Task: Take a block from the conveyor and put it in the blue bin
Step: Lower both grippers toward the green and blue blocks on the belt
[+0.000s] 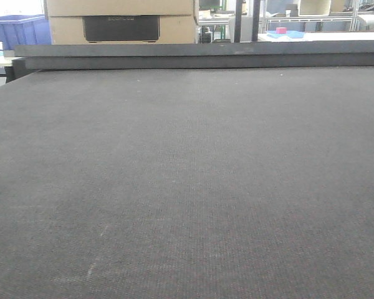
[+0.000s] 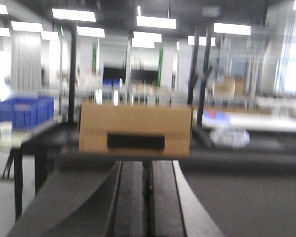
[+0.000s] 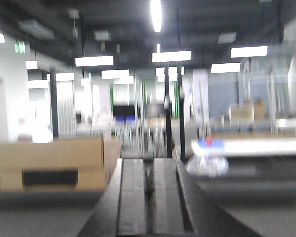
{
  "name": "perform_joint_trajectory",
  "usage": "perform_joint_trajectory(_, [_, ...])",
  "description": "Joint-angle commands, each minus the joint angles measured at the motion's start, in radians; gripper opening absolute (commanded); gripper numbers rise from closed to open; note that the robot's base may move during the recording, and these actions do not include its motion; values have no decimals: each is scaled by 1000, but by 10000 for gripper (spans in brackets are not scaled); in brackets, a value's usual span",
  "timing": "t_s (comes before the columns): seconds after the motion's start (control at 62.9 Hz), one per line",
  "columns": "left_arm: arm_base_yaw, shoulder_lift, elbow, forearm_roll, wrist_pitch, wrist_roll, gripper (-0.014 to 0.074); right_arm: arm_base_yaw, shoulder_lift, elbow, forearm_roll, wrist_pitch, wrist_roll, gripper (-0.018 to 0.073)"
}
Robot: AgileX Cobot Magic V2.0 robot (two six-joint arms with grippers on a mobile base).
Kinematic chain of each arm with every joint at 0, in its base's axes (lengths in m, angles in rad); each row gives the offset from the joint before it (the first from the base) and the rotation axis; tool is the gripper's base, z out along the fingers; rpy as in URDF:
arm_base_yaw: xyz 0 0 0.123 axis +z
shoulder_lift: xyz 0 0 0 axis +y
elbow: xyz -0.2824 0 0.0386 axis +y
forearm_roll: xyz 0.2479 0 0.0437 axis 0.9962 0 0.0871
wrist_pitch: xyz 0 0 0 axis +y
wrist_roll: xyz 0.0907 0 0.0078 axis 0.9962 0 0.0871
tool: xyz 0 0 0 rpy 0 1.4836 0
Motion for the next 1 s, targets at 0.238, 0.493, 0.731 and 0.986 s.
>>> perform_joint_trajectory(0.238, [0,413,-336,-53,460,1,-111,-4,339,-299,8,595,-2,-166])
perform_joint_trajectory(0.493, [0,637,-346,-93,537,1,-111,-4,528,-306,3,775,-2,-166])
perform_joint_trajectory(0.731, [0,776,-327,-97,628,1,-111,23,615,-306,4,797,-2,-166])
perform_joint_trajectory(0.986, [0,831,-204,-97,624,1,-111,38,722,-295,6,827,-2,-158])
